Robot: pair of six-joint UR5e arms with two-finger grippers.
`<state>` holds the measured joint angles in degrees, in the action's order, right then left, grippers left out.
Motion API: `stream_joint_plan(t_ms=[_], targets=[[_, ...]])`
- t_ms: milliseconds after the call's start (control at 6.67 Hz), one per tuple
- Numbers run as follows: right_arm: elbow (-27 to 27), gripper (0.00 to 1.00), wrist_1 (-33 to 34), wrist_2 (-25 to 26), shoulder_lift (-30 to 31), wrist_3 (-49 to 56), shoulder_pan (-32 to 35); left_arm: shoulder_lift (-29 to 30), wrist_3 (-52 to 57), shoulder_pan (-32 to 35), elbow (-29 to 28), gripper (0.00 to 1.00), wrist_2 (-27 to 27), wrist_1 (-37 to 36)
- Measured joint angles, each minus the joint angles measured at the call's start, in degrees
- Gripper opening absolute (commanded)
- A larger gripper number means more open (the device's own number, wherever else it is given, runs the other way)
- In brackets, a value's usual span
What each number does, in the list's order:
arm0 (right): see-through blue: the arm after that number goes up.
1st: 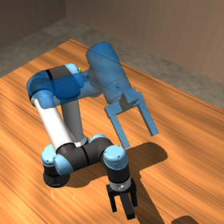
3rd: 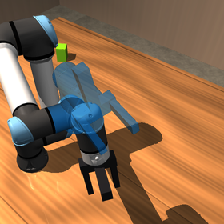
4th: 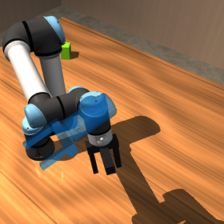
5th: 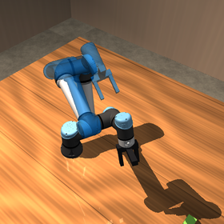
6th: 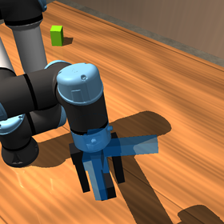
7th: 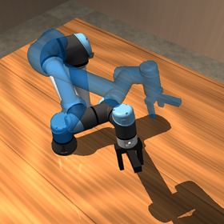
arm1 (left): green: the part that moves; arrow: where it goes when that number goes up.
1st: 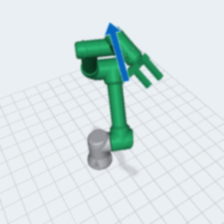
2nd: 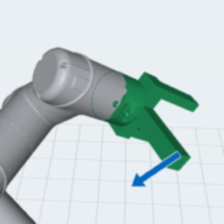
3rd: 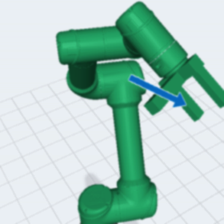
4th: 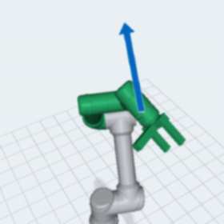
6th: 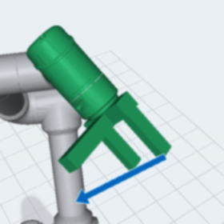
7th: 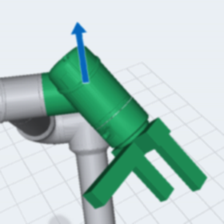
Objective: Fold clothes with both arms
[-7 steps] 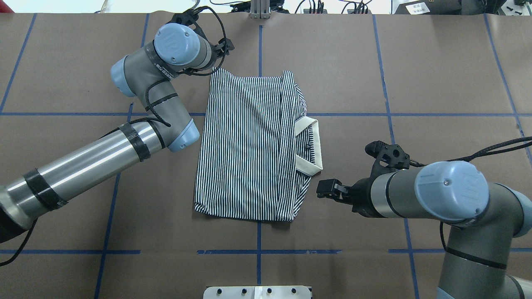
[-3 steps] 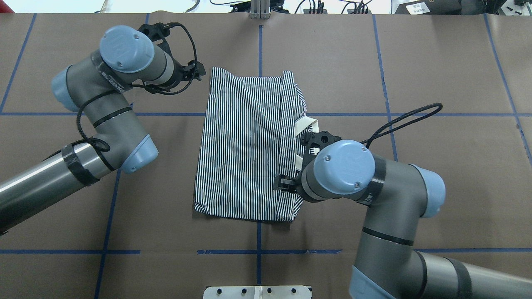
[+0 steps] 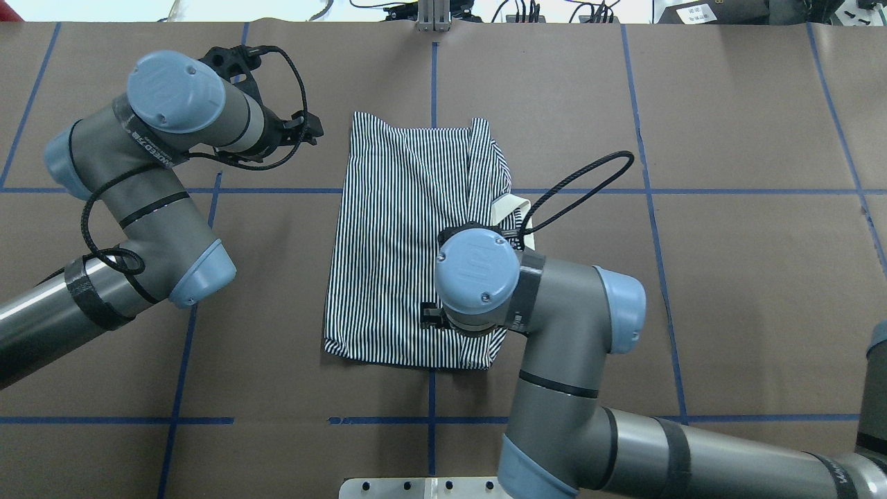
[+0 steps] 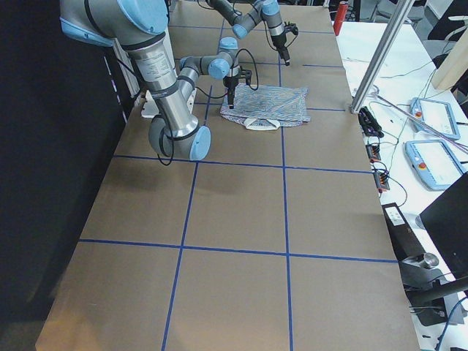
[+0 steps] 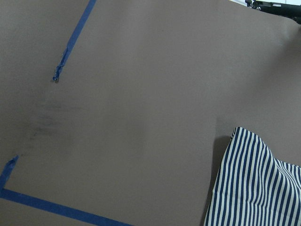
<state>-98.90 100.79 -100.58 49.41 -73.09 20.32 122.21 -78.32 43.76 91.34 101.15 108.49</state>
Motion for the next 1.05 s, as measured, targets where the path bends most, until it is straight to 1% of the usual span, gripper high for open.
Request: stream_joint_plan(t_ms=[150, 300, 600, 1049], targets=[[3.8, 1.00, 1.0, -0.3, -2.4, 1.7, -0.4, -0.1, 0.1, 0.0, 0.1, 1.00, 0.0, 0.0], [5.7, 1.00, 2.5, -0.6, -3.5, 3.1, -0.7, -0.1, 0.2, 0.0, 0.1, 1.00, 0.1, 0.0], [6.0, 1.00, 7.0, -1.0, -3.9, 6.4, -0.9, -0.1, 0.1, 0.0, 0.2, 1.00, 0.4, 0.1], [6.4, 1.00, 8.8, -1.0, -3.6, 7.3, -1.7, -0.1, 0.1, 0.0, 0.1, 1.00, 1.0, 0.3]])
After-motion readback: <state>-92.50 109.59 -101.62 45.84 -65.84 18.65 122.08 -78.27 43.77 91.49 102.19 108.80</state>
